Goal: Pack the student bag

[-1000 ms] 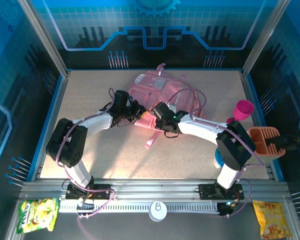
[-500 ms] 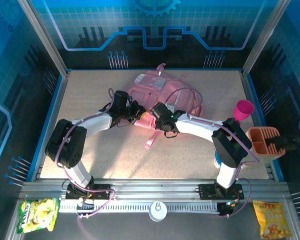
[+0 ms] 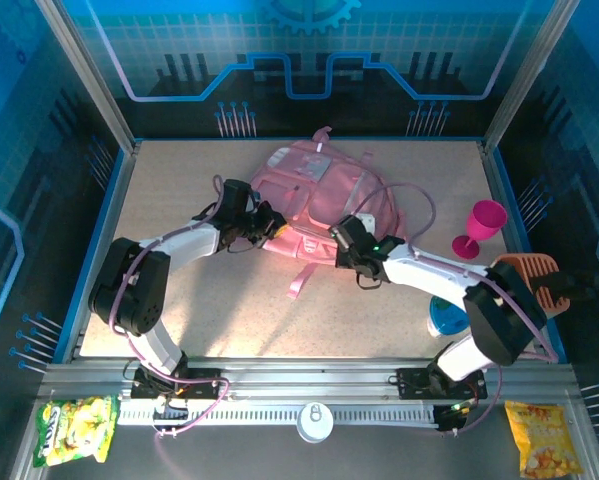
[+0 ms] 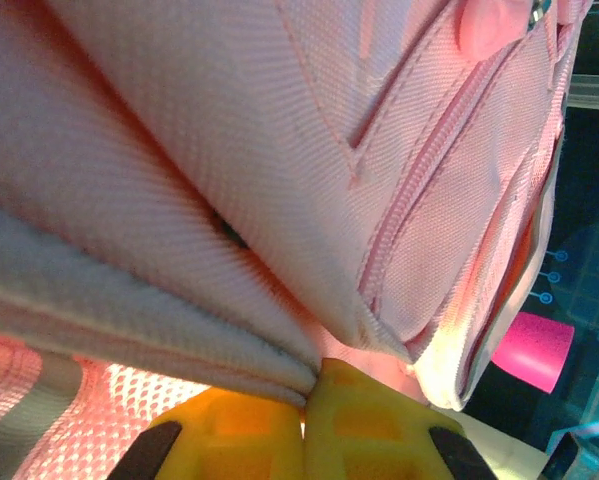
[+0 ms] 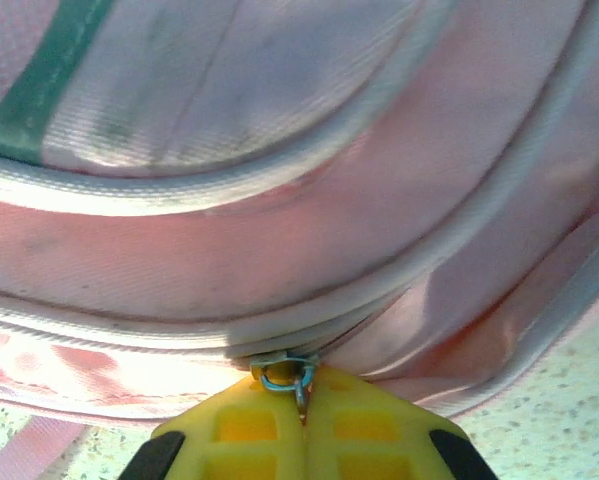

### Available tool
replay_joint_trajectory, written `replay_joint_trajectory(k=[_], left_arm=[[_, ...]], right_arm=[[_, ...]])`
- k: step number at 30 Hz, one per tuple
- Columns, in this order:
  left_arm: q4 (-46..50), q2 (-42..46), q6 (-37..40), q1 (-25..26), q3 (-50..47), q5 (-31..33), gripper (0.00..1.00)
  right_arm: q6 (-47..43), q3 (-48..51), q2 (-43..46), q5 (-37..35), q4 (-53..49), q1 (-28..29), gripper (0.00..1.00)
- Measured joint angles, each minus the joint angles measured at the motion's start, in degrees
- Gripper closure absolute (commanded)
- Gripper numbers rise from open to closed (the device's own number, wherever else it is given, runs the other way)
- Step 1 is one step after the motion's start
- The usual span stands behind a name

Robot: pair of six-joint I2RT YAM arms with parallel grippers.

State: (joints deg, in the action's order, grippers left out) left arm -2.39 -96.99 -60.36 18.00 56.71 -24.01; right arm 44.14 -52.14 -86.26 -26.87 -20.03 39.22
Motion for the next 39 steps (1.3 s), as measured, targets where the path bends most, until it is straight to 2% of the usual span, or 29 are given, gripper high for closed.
replay_joint_trajectory(k=[3, 8, 13, 19, 23, 29, 39], left_arm=[[2.3, 0.0, 1.8, -0.3, 2.0, -0.5, 0.91], [5.1, 0.6, 4.5, -1.9, 3.2, 0.8, 0.59], [6.6, 6.4, 4.9, -3.9, 0.8, 3.7, 0.50], [5.0, 16.5, 1.4, -3.8, -7.5, 4.2, 0.46], [3.5, 19.1, -2.1, -3.5, -11.9, 4.3, 0.44], [-0.1, 18.6, -6.3, -1.9, -13.7, 4.3, 0.46], [-7.0, 11.0, -8.4, -1.2, -13.7, 7.3, 0.55]], right_arm=[[-3.6, 0.4, 1.6, 2.8, 1.5, -1.8, 0.99], [-9.5, -1.5, 0.3, 9.1, 1.6, -3.3, 1.00], [-13.0, -6.1, -4.1, 14.6, 1.6, -2.8, 1.00], [-14.8, -11.1, -8.5, 20.3, 4.5, 0.1, 1.00], [-14.6, -13.3, -11.6, 24.7, 7.7, 1.5, 1.00], [-13.0, -16.0, -15.7, 30.2, 11.1, 2.9, 1.00], [-12.0, -16.9, -17.2, 33.1, 13.6, 4.0, 1.00]])
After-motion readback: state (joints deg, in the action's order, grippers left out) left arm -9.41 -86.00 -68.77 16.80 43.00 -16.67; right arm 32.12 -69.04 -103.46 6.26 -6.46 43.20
